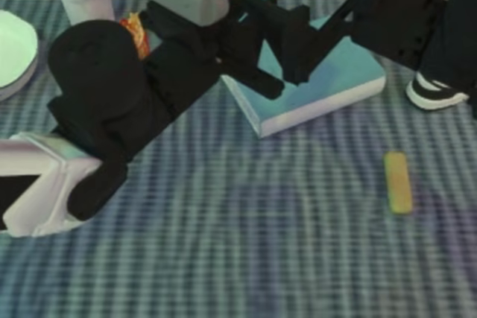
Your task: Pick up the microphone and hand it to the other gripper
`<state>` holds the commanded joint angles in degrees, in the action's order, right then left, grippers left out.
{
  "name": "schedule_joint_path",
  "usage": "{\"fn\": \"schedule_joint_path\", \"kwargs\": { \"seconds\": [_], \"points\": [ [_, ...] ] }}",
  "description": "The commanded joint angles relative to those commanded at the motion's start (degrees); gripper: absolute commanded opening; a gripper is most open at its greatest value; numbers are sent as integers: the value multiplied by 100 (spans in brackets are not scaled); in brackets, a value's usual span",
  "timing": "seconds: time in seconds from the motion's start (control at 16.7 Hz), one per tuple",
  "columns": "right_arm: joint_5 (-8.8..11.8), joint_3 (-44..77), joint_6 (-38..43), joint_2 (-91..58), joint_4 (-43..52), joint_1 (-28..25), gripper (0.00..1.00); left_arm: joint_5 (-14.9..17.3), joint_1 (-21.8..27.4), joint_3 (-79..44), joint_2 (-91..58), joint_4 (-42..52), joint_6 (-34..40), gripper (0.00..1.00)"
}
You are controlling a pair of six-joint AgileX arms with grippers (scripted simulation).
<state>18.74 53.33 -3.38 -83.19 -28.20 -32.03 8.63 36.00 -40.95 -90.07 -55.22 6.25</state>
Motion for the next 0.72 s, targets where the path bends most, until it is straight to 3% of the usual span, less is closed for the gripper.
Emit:
{"fn": "schedule_joint_path", "kwargs": {
  "seconds": [0.24,0.54,0.72],
  "points": [
    [-263,691,8,-855,-153,-253,100,0,0,0,0,0,0,0],
    [-295,771,10,-938,-170,-285,100,0,0,0,0,0,0,0],
    [-295,771,10,-938,-170,-285,77,0,0,0,0,0,0,0]
  ]
}}
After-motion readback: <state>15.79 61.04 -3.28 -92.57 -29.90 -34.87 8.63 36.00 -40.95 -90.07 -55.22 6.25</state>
